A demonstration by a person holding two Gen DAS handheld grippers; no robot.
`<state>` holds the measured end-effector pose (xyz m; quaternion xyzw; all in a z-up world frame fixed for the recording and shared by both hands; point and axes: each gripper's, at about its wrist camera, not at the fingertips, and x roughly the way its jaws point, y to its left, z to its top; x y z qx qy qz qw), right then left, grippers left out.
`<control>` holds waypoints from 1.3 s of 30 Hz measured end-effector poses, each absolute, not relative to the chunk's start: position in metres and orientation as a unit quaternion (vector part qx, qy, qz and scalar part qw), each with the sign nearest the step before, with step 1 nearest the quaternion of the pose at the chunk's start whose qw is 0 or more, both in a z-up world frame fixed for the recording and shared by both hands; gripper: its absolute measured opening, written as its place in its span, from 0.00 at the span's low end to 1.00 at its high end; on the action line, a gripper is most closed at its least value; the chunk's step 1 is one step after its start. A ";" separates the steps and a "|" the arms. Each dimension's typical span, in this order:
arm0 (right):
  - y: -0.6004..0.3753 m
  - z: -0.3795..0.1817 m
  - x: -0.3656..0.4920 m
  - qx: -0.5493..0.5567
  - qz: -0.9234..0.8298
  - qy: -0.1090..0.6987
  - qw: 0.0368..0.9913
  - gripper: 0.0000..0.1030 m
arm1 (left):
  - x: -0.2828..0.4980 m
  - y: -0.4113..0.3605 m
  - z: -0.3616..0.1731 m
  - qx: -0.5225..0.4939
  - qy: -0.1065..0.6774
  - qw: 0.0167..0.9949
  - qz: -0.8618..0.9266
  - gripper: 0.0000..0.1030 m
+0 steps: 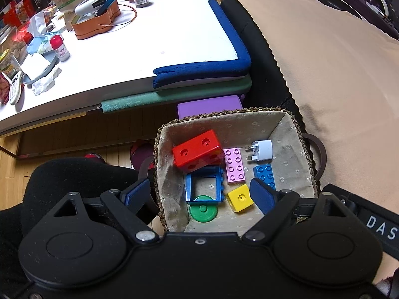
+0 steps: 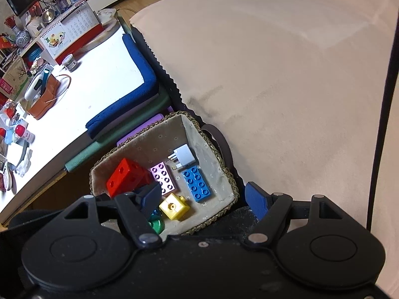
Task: Organize rigid objects
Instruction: 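Move both tools back toward the yellow window frame and brown clip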
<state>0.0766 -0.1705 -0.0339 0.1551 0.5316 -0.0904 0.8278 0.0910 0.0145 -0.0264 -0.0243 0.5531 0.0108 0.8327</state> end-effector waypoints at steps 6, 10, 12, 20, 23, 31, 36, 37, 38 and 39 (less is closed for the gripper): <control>-0.170 -0.033 0.074 0.147 -0.096 0.531 0.829 0.74 | 0.090 0.014 -0.026 -0.023 0.551 0.834 0.014 0.85; -0.172 -0.034 0.072 0.147 -0.099 0.531 0.829 0.75 | 0.090 0.014 -0.026 -0.023 0.550 0.835 0.011 0.85; -0.172 -0.034 0.071 0.147 -0.099 0.531 0.829 0.75 | 0.090 0.013 -0.025 -0.023 0.550 0.835 0.010 0.85; -0.175 -0.032 0.068 0.143 -0.106 0.525 0.832 0.77 | 0.089 0.013 -0.024 -0.023 0.549 0.836 0.001 0.85; -0.176 -0.033 0.067 0.138 -0.109 0.526 0.832 0.78 | 0.088 0.012 -0.023 -0.020 0.546 0.838 -0.001 0.86; -0.186 -0.037 0.056 0.122 -0.125 0.529 0.830 0.78 | 0.086 0.006 -0.023 -0.011 0.545 0.838 -0.023 0.86; -0.200 -0.038 0.045 0.119 -0.143 0.527 0.829 0.78 | 0.083 -0.003 -0.023 -0.001 0.544 0.838 -0.048 0.86; -0.204 -0.038 0.042 0.121 -0.145 0.527 0.829 0.78 | 0.082 -0.005 -0.022 0.001 0.543 0.838 -0.054 0.86; -0.207 -0.038 0.039 0.122 -0.148 0.526 0.829 0.78 | 0.081 -0.007 -0.022 0.003 0.542 0.838 -0.061 0.86; -0.211 -0.038 0.036 0.121 -0.151 0.525 0.829 0.78 | 0.080 -0.009 -0.022 0.005 0.541 0.838 -0.068 0.86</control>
